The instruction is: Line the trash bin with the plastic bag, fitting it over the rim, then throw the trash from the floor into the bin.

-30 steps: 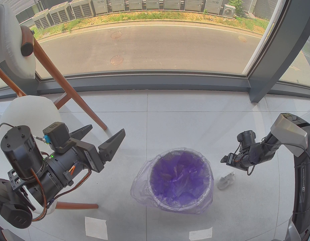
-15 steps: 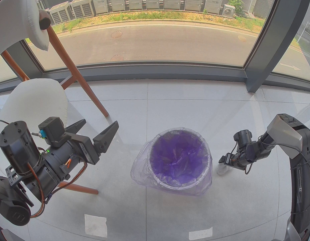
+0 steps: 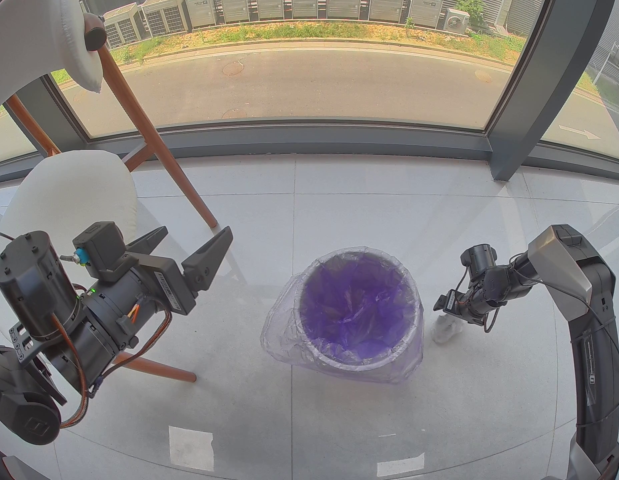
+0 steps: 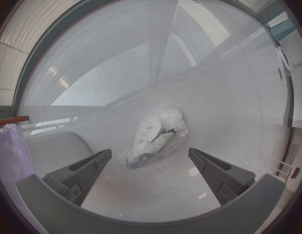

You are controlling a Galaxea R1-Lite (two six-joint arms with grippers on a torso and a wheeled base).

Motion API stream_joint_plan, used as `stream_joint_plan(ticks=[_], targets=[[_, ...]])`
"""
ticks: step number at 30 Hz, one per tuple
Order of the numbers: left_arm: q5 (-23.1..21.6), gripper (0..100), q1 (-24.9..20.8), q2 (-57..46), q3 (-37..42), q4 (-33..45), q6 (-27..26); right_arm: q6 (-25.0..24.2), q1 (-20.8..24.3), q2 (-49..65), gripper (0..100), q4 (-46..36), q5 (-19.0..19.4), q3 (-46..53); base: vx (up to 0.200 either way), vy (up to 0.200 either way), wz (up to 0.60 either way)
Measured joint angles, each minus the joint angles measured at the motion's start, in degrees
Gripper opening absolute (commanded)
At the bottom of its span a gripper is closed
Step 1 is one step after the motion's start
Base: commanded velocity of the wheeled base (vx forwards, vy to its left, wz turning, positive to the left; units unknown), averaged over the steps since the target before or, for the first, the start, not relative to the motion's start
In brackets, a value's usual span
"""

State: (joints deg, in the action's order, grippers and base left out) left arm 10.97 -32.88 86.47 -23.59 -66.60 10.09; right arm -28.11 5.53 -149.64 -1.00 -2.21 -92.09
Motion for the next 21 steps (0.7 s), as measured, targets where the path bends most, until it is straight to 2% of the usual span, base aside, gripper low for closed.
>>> stream_joint_plan(ticks=[4,9,10,21], targets=[[0.1,100,0.0,0.0,0.0,0.0,0.0,-1.7,-0.1,-1.3,100,-5.4,0.0,-4.4,0.0,0.0,0.0],[0.2,100,0.1,0.0,0.2,-0.1,0.0,-2.4,-0.1,-3.3,100,-7.3,0.0,-9.1,0.0,0.0,0.0],[0.2,100,0.1,0.0,0.2,-0.1,0.0,-2.4,-0.2,-3.7,0,-7.6,0.0,-10.1,0.0,0.0,0.0],[0.3,100,0.2,-0.1,0.2,-0.1,0.0,-3.3,-0.2,-6.8,0,-16.2,-0.3,-17.4,0.0,0.0,0.0]])
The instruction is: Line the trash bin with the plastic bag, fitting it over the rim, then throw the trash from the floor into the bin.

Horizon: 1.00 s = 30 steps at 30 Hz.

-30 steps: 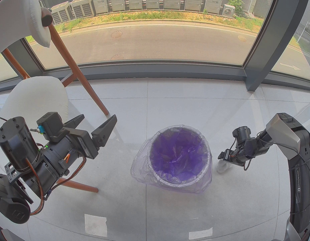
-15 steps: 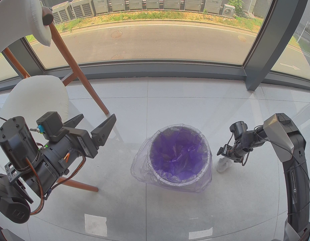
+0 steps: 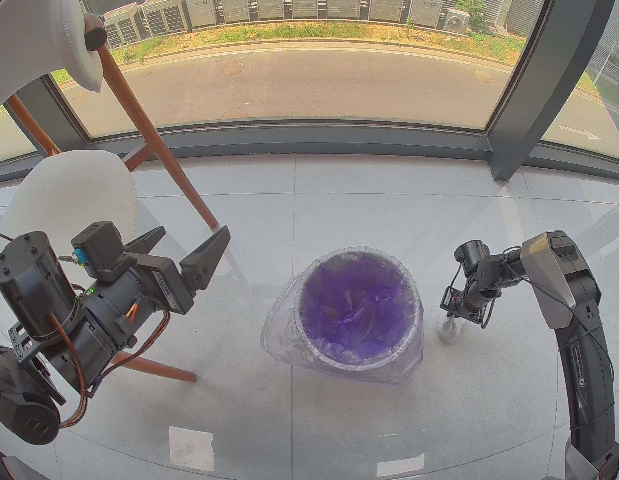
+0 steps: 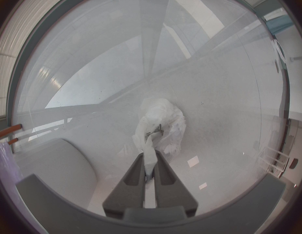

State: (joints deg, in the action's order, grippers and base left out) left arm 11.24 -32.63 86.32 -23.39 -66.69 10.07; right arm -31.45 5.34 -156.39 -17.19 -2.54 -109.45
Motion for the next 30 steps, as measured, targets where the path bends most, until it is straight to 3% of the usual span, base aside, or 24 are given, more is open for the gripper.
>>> stream_joint_plan(ticks=[8,16,23,30], targets=[[-0.2,100,0.5,-0.2,-0.1,0.0,0.0,-4.8,-0.5,5.0,0,-3.5,0.5,1.2,0.0,0.0,0.0],[-0.6,100,2.5,-2.0,0.5,0.0,0.1,-7.6,-0.8,22.1,0,-4.8,3.9,12.0,0.0,0.0,0.0],[-1.1,100,4.9,-5.6,3.3,0.2,0.2,-3.8,1.3,40.4,0,-0.1,5.9,29.7,0.0,0.0,0.0],[-3.2,100,8.7,-9.6,6.3,0.3,0.2,2.2,5.8,58.5,0,10.1,7.0,50.1,0.0,0.0,0.0]])
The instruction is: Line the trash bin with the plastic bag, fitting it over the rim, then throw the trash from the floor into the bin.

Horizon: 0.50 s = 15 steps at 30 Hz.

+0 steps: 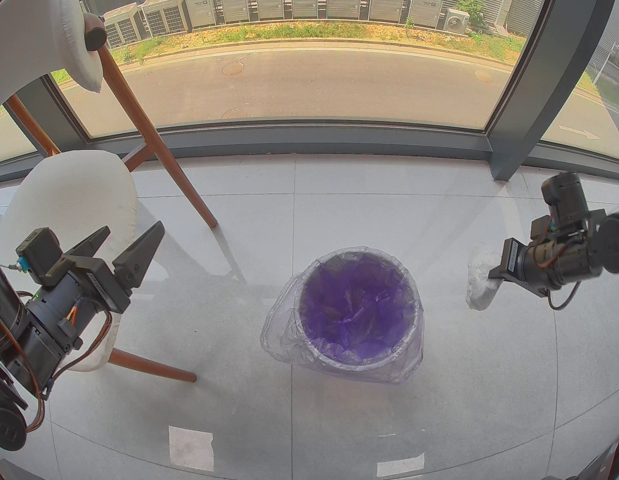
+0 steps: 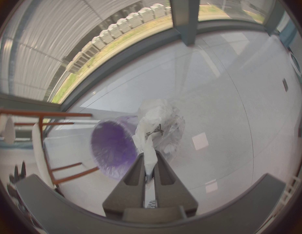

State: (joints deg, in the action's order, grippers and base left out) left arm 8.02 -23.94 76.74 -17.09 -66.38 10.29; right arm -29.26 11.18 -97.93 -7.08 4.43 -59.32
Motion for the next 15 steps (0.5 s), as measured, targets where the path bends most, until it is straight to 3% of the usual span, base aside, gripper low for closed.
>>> stream_joint_plan(ticks=[7,10,15], targets=[[-5.7,100,7.4,-3.7,2.4,0.2,-0.1,8.6,6.7,14.5,0,10.3,0.9,19.3,0.0,0.0,0.0],[-9.1,100,11.7,-5.4,3.4,0.4,-0.6,15.6,10.1,19.5,0,16.4,1.3,26.9,0.0,0.0,0.0],[-11.9,100,15.7,-7.4,4.4,0.5,-1.7,20.3,13.9,22.2,0,25.7,1.6,32.8,0.0,0.0,0.0]])
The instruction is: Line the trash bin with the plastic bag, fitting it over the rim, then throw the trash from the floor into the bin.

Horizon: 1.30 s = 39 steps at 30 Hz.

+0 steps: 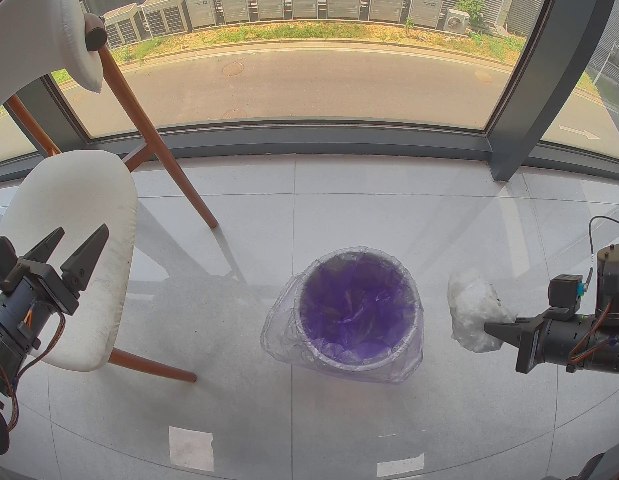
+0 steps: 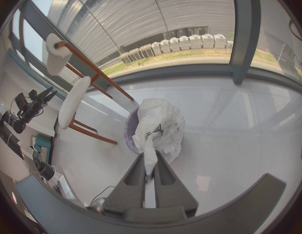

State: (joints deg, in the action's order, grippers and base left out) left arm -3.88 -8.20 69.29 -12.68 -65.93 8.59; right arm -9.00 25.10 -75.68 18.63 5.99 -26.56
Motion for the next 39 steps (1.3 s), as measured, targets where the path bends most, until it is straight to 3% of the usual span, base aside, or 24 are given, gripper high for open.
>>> stream_joint_plan(ticks=[6,10,22,39], targets=[[-1.5,100,2.0,-1.7,0.6,0.1,-0.6,1.1,2.1,-6.5,0,13.9,0.2,1.2,0.0,0.0,0.0],[-2.1,100,2.7,-2.6,1.0,0.1,-0.9,2.2,2.9,-13.5,0,18.3,0.3,0.3,0.0,0.0,0.0],[-5.4,100,3.1,-3.9,1.7,0.2,-1.6,3.9,4.3,-31.0,0,20.8,0.4,-13.8,0.0,0.0,0.0],[-5.9,100,4.4,-3.4,2.0,0.2,-3.0,4.3,3.8,-51.9,0,20.9,0.2,-30.0,0.0,0.0,0.0]])
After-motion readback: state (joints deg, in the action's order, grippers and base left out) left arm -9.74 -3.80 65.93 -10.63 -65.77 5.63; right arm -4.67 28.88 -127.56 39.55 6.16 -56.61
